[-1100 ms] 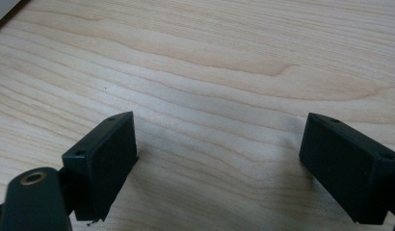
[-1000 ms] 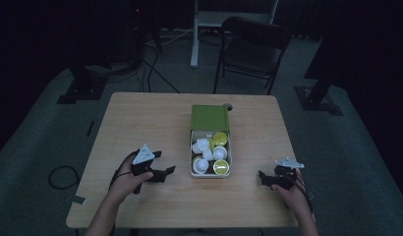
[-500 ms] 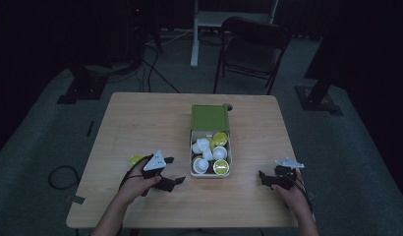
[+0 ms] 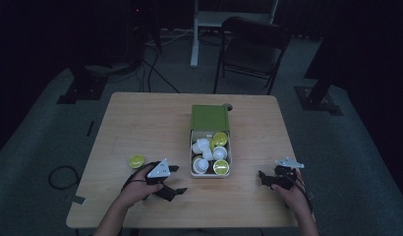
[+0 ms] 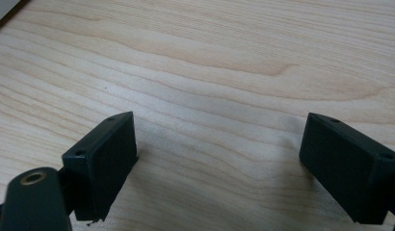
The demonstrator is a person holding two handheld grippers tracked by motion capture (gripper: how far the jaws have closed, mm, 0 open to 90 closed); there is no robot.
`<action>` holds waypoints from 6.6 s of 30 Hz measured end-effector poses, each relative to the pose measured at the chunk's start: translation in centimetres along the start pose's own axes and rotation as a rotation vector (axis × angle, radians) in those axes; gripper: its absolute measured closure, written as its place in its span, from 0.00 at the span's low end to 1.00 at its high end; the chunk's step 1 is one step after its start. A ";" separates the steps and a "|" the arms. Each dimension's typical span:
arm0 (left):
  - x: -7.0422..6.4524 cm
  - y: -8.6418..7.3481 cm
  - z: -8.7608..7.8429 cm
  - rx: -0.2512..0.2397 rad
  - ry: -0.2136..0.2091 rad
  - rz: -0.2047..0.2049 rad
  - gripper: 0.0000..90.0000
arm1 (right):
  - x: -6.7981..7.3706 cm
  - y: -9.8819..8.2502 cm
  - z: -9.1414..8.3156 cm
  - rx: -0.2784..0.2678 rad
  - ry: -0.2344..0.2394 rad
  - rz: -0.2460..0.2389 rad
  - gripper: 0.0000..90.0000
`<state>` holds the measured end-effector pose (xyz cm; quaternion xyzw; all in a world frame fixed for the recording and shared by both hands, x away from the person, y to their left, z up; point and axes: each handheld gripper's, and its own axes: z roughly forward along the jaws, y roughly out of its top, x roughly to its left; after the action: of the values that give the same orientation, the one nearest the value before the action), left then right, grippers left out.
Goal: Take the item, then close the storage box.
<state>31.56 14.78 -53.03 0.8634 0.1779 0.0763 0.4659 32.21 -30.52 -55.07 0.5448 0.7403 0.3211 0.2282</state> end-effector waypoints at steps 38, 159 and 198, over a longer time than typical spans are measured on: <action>-0.2 0.0 0.6 0.083 0.014 0.030 0.16 | 2.2 0.3 -0.7 0.013 0.154 -0.197 0.15; 6.5 5.3 2.2 -0.138 0.220 -0.034 0.11 | 6.0 8.8 2.4 -0.180 0.476 -0.137 0.13; 8.8 6.1 3.5 -0.133 0.249 -0.046 0.11 | 5.5 11.0 4.2 -0.184 0.440 -0.100 0.13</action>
<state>42.18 12.38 -50.20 0.8102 0.2486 0.1838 0.4980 40.63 -22.12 -49.94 0.4013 0.7659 0.4864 0.1257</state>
